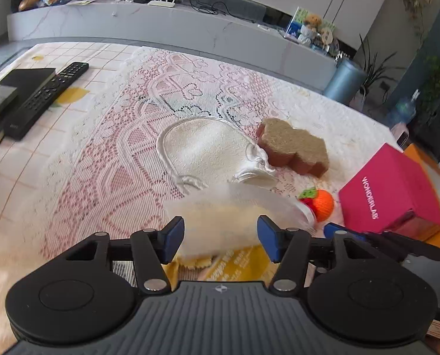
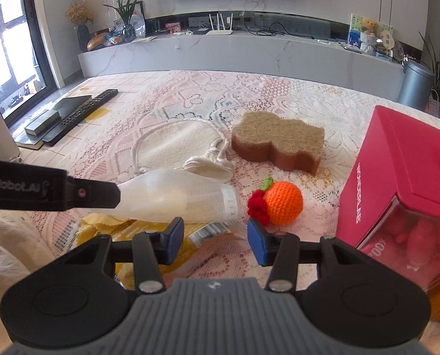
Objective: Organize soft objects
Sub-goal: 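Move both tools back over the remaining items on the bed, then grasp the white mesh drawstring bag with the left tool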
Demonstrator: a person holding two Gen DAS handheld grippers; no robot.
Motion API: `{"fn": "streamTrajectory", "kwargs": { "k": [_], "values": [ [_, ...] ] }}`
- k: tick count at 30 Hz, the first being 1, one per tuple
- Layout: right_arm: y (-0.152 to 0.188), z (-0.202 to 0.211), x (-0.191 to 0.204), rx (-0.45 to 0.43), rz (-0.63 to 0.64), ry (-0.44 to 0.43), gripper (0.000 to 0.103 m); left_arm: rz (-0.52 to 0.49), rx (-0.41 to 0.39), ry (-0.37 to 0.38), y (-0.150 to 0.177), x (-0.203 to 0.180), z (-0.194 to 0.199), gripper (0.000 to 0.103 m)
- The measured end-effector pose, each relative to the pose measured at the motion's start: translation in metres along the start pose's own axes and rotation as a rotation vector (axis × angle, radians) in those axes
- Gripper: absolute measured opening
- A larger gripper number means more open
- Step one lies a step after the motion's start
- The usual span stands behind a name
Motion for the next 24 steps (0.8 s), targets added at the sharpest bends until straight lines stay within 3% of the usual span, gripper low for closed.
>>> {"fn": "streamTrajectory", "kwargs": {
  "k": [5, 7, 9, 15, 19, 24],
  "values": [
    [-0.005, -0.008, -0.002, 0.007, 0.009, -0.021, 0.045, -0.011, 0.069, 0.042, -0.007, -0.002, -0.027, 0.079],
    [-0.005, -0.013, -0.001, 0.018, 0.017, -0.034, 0.029, 0.013, 0.087, 0.074, -0.007, 0.000, -0.035, 0.079],
    [-0.005, -0.016, 0.000, 0.021, 0.018, -0.046, 0.023, 0.043, 0.105, 0.090, -0.005, 0.003, -0.042, 0.079],
    [-0.006, -0.021, 0.003, 0.013, 0.035, -0.052, 0.016, 0.081, 0.128, 0.150, -0.003, 0.004, -0.053, 0.066],
    [-0.011, -0.021, 0.000, -0.010, 0.027, -0.063, 0.001, 0.103, 0.075, 0.197, -0.005, 0.006, -0.042, 0.066],
    [-0.023, -0.013, -0.005, -0.042, 0.018, -0.060, 0.001, 0.052, 0.022, 0.209, -0.007, 0.005, -0.024, 0.071]
  ]
}}
Point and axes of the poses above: each gripper's, at about its wrist camera, not at the fingertips, and z roughly against the way its jaws point, x to its left, y to its underside, the point moved 3 cm from there along -z, roughly the way its jaws point, and after that the axes turned 7 degrees about -z, right-handed, at the moved point
